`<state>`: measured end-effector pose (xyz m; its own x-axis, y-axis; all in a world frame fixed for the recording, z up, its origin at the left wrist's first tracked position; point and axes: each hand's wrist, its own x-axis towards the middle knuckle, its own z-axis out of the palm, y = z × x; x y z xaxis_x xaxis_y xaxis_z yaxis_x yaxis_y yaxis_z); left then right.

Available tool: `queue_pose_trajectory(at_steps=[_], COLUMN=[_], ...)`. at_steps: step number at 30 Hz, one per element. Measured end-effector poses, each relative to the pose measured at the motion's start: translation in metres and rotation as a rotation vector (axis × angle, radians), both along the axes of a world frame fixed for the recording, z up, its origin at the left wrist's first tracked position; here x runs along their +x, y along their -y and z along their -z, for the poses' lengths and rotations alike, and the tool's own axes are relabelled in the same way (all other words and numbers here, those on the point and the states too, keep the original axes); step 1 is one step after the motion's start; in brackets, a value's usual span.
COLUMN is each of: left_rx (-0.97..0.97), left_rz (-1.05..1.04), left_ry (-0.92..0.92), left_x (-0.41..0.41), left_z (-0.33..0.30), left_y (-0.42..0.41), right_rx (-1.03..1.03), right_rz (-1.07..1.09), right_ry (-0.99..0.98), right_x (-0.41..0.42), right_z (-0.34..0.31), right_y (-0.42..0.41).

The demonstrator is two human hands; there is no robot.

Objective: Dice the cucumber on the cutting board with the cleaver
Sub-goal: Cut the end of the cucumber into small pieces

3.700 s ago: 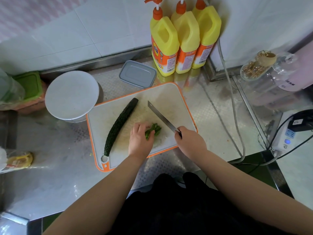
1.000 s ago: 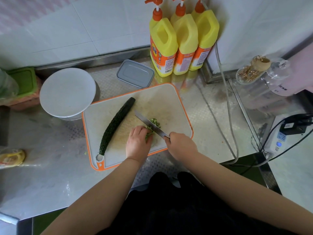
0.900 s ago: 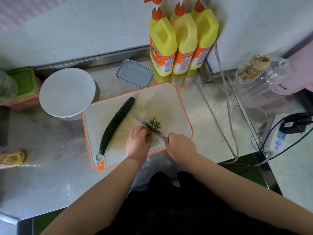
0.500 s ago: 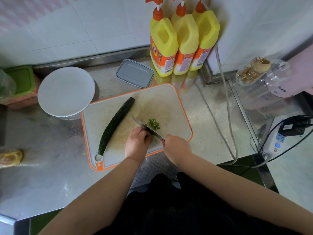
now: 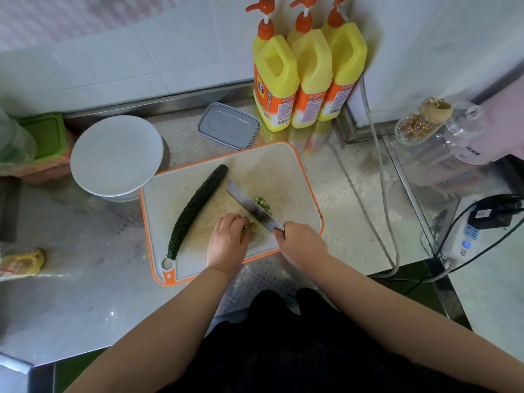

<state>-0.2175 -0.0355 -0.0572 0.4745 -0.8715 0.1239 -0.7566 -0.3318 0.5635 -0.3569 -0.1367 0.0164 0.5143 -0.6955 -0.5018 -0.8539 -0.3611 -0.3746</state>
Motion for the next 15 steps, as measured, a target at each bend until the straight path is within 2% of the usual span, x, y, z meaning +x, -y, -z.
queue_pose_trajectory(at_steps=[8, 15], left_rx=[0.048, 0.068], left_rz=[0.007, -0.009], left_ry=[-0.075, -0.129], left_x=[0.003, 0.005], left_z=[0.005, 0.012], left_y=[0.001, 0.003], right_rx=[-0.075, -0.076], right_rz=[-0.136, -0.154], right_ry=[-0.088, -0.123], right_x=[0.003, 0.012], right_z=[-0.001, 0.006], right_y=[-0.015, -0.016])
